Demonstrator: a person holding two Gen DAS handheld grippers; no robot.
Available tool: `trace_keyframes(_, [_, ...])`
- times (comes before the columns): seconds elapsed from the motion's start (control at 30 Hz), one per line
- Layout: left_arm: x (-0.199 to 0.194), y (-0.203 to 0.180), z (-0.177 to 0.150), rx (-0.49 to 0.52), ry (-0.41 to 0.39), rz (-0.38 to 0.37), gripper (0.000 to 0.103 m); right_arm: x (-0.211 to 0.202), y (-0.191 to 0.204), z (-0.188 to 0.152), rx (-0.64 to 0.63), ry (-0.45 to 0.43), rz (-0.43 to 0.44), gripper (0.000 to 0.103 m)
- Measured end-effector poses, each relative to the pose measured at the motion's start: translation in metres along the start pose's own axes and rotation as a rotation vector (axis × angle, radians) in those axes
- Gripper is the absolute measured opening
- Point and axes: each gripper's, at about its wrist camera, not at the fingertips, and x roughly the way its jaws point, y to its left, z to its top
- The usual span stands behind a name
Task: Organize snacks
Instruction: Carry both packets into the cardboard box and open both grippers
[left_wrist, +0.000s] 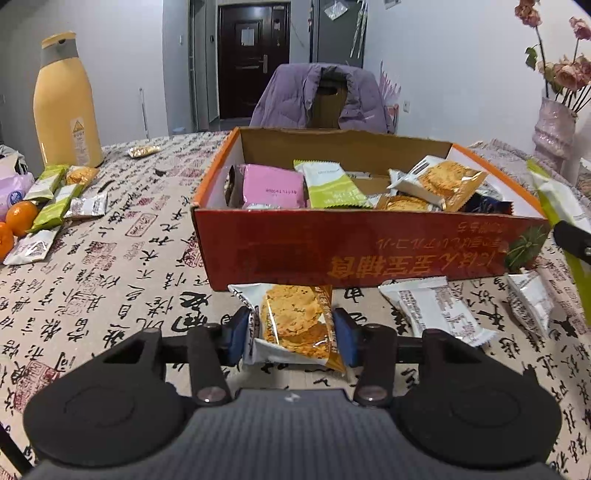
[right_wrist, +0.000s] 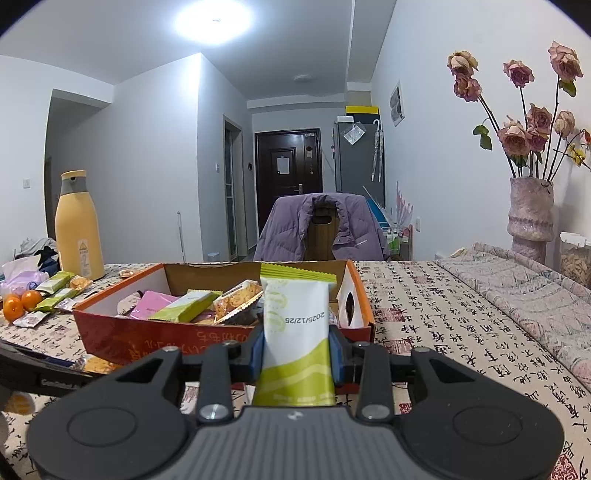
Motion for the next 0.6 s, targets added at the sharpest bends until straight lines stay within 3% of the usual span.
trace_keyframes(0.23, [-0.037,-0.002,0.005,0.019,-0.104,-0.008,0.049,-0.009,0.005,0.004,-0.010,-0.034,0.045,0.034])
trace_keyframes(0.6, [-0.065,-0.011,0.059,0.028,-0.266,-0.046,0.049,-0.013,0.021,0.052,-0.034,-0.058,0.062,0.034])
